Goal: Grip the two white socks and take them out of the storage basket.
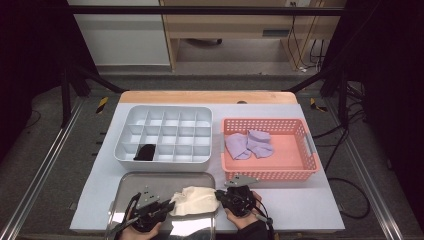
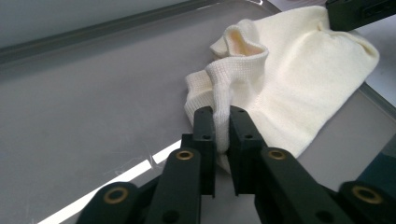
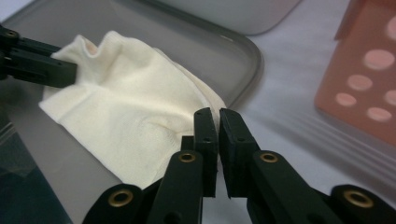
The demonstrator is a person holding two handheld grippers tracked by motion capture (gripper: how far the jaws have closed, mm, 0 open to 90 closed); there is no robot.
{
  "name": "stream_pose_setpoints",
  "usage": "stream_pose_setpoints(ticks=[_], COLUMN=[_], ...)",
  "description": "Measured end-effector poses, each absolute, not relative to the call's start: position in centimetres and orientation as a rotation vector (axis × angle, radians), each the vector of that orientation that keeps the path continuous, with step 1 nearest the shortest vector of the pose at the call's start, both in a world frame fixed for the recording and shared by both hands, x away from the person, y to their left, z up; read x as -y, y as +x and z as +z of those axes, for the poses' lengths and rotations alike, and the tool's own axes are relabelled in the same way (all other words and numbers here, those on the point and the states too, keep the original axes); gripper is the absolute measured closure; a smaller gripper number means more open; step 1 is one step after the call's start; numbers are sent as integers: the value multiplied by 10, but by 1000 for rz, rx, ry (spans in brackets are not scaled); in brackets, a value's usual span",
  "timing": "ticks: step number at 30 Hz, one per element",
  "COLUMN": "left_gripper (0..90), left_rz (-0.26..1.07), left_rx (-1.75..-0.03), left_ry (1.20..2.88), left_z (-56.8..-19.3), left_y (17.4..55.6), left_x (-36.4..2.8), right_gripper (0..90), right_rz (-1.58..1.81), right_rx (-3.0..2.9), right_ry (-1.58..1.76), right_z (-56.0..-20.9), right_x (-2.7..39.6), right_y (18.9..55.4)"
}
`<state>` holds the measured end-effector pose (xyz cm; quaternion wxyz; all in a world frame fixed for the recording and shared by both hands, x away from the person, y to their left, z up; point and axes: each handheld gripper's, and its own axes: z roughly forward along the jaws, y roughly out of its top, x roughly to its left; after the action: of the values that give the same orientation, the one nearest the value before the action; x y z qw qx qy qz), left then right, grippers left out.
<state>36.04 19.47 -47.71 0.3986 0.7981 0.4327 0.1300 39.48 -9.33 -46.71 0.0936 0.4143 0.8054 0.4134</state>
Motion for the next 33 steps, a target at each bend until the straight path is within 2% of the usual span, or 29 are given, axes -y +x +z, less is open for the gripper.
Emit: stream_pose_setpoints(ticks=[5, 9, 23, 33], left_gripper=[663, 636, 684, 752], left_rz=[353, 359, 370, 341], left_rx=[-1077, -1036, -944, -901], left_ry=[1977, 1940, 1945, 1982], left_z=[-468, -458, -437, -445], left_y=[358, 357, 367, 374], left_x=[-198, -201, -186, -162], right_gripper=[693, 644, 543, 530], right_rz=[1311, 1352, 1383, 1374], right_rx=[-2335, -2295, -2244, -2241], right_ry=[1211, 1195, 1191, 1204], right_z=[-461, -457, -453, -454], right_x=[101, 108, 134, 134], right_y=[393, 392, 388, 387])
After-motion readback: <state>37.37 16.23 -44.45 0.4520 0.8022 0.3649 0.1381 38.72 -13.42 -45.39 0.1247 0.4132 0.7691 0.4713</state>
